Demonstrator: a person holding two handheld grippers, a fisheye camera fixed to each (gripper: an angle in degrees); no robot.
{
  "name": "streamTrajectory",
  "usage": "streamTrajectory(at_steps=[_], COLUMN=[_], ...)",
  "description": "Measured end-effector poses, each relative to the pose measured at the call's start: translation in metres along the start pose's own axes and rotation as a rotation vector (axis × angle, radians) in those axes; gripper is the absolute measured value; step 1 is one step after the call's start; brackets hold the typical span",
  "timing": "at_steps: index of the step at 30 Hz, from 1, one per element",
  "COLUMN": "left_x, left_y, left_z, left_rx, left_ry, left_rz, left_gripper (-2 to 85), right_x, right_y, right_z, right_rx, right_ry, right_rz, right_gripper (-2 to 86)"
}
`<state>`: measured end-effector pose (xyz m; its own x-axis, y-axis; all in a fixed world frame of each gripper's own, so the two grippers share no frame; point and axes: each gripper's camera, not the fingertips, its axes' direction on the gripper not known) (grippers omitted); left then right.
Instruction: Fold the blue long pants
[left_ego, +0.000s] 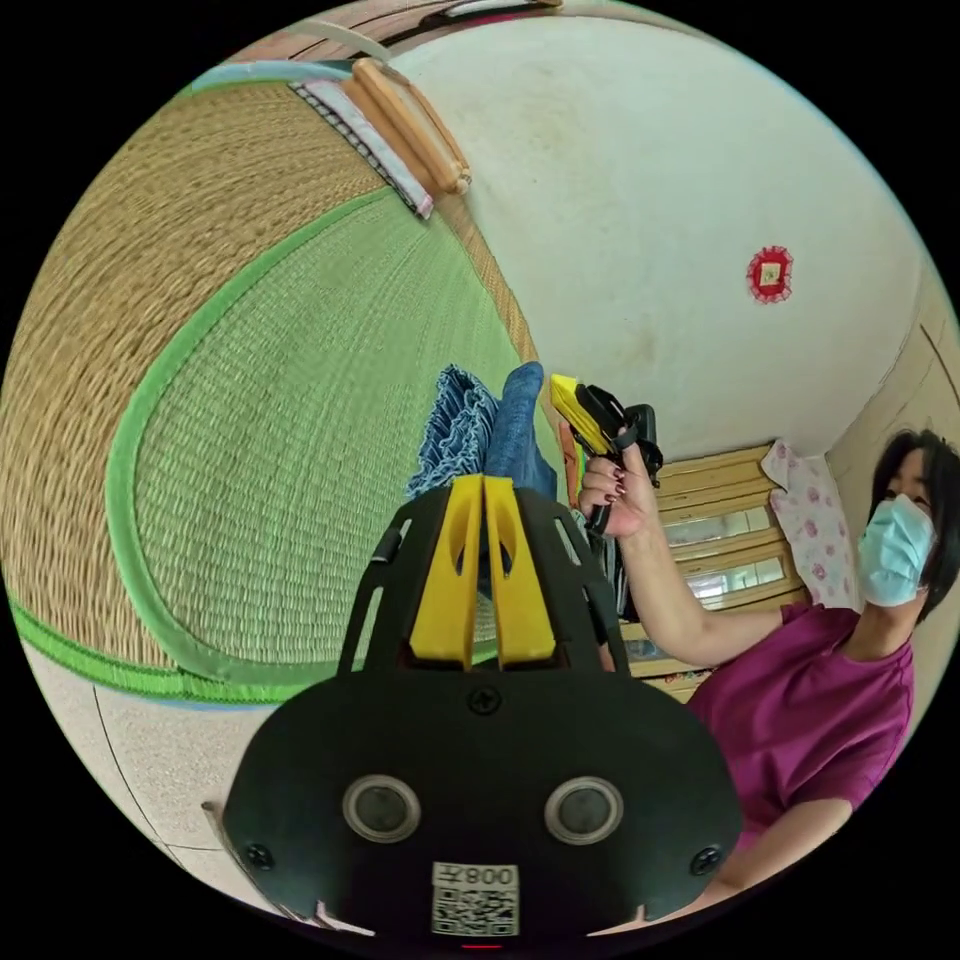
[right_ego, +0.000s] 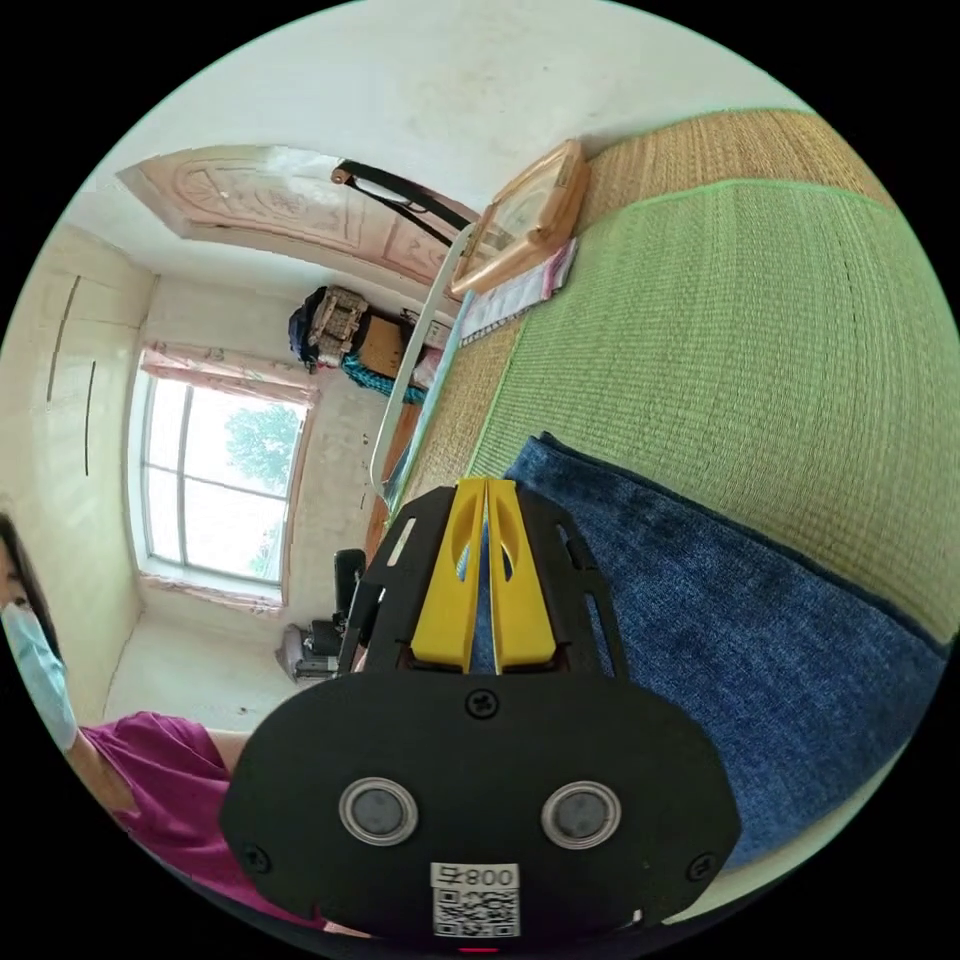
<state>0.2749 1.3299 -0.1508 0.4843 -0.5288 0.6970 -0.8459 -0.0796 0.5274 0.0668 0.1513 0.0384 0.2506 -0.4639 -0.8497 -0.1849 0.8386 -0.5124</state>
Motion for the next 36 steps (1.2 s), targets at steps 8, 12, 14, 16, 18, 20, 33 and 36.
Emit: streamTrajectory(at_steps=[8,12,14,16,18,20,33,36], left_x=[0.081,0.083,0.083,0.087,0.096,0.113,0.181,0.208], left_y=[0.023,0.028,0.033,0.038,0.043,0.047,0.082,0.093], left_z=[0.027,0.056,0.060,0.063,0.067,0.072,0.120,0.126], left_rx=[-0.069,-0.127,-0.116,-0.105,-0.107,-0.118,-0.124,-0.112], left_ry=[-0.193,-0.349,-0.332,-0.327,-0.345,-0.372,-0.432,-0.456], left_rz=[0.258,0.228,0.197,0.202,0.219,0.221,0.256,0.273], left_gripper=[0.0,0.0,-0.1,-0.1,-0.1,0.0,0.0,0.0], right_x=[-0.043,-0.059,-0.064,-0.066,-0.068,-0.071,-0.021,-0.033], right_y=[-0.035,-0.059,-0.061,-0.063,-0.062,-0.058,0.004,0.013], right_z=[0.021,0.066,0.077,0.078,0.070,0.052,0.004,-0.012], right_rx=[-0.069,-0.209,-0.236,-0.238,-0.212,-0.169,-0.185,-0.144], right_ry=[0.196,0.322,0.353,0.340,0.276,0.197,0.365,0.334], right_rz=[-0.090,-0.136,-0.164,-0.167,-0.152,-0.147,-0.065,-0.116], right_gripper=[0.0,0.0,0.0,0.0,0.0,0.0,0.0,0.0])
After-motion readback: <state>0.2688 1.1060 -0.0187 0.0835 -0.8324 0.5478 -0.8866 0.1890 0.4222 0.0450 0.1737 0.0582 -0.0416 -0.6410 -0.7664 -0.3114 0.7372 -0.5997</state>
